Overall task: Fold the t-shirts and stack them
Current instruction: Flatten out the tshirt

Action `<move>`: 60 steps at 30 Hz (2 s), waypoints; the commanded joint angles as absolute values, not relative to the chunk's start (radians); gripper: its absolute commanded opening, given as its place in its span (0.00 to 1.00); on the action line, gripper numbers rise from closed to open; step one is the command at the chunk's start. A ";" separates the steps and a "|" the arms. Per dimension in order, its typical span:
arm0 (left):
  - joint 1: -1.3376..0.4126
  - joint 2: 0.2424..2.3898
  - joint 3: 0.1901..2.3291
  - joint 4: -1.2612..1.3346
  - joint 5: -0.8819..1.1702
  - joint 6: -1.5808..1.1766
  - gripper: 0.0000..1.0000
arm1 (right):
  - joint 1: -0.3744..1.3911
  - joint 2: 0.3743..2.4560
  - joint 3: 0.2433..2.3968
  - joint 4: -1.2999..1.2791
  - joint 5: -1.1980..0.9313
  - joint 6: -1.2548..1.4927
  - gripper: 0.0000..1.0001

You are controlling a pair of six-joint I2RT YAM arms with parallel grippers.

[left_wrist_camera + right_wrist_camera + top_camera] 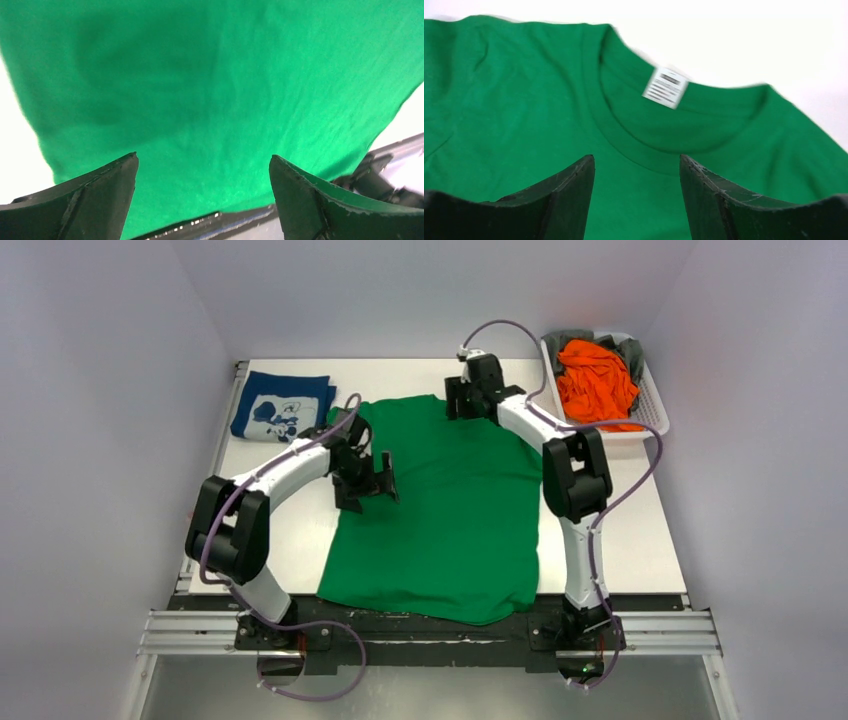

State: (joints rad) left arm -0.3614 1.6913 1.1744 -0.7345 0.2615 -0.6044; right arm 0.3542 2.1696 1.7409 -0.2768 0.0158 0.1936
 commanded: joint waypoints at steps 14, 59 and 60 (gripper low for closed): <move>-0.296 2.087 1.525 -0.915 0.136 -0.677 1.00 | 0.310 2.178 1.616 -0.237 -0.072 0.251 0.61; -0.295 2.042 1.591 -0.810 0.274 -0.663 1.00 | 0.443 2.102 1.582 -0.352 0.004 0.266 0.59; -0.291 2.065 1.607 -0.819 0.276 -0.663 1.00 | 0.431 2.107 1.574 -0.340 -0.014 0.282 0.59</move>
